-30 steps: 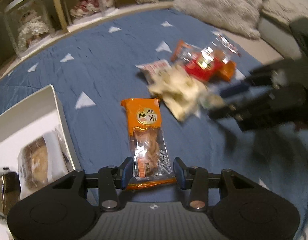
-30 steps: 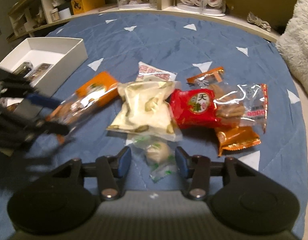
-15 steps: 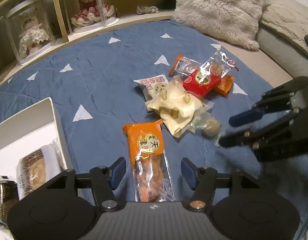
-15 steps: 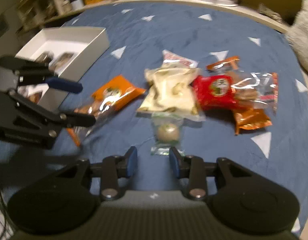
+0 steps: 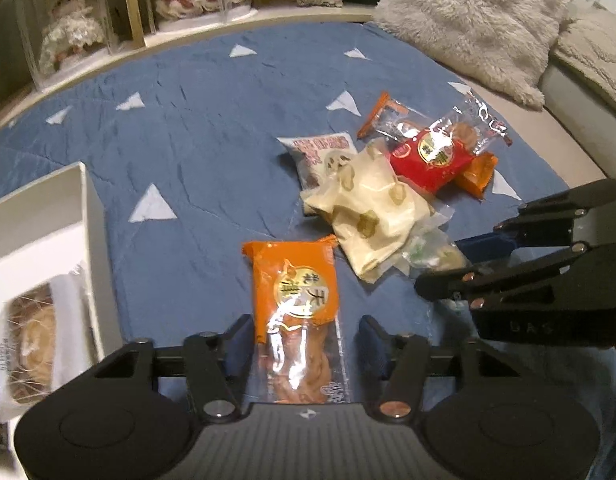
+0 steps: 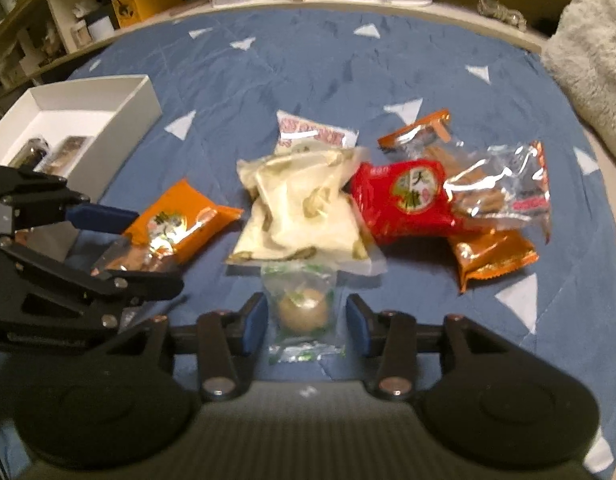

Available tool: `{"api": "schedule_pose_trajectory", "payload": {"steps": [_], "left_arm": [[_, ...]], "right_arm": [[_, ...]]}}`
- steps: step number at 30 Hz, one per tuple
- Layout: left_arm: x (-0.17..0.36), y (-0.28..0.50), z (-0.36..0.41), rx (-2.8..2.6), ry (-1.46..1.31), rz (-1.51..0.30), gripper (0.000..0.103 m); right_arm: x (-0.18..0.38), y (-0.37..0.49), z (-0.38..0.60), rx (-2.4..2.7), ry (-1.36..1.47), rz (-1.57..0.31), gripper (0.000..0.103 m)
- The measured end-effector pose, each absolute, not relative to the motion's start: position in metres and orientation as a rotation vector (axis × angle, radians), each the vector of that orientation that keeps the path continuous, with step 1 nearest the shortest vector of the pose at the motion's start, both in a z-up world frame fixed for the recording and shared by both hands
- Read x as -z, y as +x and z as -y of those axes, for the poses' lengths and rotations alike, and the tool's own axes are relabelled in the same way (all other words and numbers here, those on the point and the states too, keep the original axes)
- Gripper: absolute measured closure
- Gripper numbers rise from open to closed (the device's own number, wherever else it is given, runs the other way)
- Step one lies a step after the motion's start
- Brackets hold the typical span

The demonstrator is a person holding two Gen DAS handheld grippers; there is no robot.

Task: Organize snacks
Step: 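Carry the orange pack and small clear pack over the white tray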

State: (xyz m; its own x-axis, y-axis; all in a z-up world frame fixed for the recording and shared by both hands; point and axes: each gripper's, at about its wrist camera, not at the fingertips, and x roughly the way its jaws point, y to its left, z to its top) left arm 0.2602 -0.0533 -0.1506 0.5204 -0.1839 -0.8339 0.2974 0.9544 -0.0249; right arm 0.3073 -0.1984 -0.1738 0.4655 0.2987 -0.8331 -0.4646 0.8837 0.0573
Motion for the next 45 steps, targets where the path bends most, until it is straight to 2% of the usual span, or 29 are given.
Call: {"api": "schedule_pose_trajectory", "payload": {"steps": [1,6,24,33,45], "left_arm": [[0.151,0.260,0.053,0.287,0.126,-0.982,0.060],[0.146,0.258,0.048,0.298,0.083,-0.980,0.062],[0.068,0.207,0.009,0.253,-0.037,-0.793,0.063],[0.028,0.174,-0.028,0.179,-0.028,-0.706,0.063],[0.011,0.136,-0.104,0.062,-0.044,-0.703,0.063]], "right_arm": [[0.175,0.307,0.199,-0.472,-0.180,-0.985,0.063],[0.171,0.306,0.205,-0.461,-0.111,-0.992,0.067],[0.112,0.257,0.217,-0.389,0.043,-0.870,0.068],[0.087,0.226,0.193,-0.425,0.109,-0.809,0.068],[0.075,0.210,0.143,-0.496,0.145,-0.788,0.068]]}}
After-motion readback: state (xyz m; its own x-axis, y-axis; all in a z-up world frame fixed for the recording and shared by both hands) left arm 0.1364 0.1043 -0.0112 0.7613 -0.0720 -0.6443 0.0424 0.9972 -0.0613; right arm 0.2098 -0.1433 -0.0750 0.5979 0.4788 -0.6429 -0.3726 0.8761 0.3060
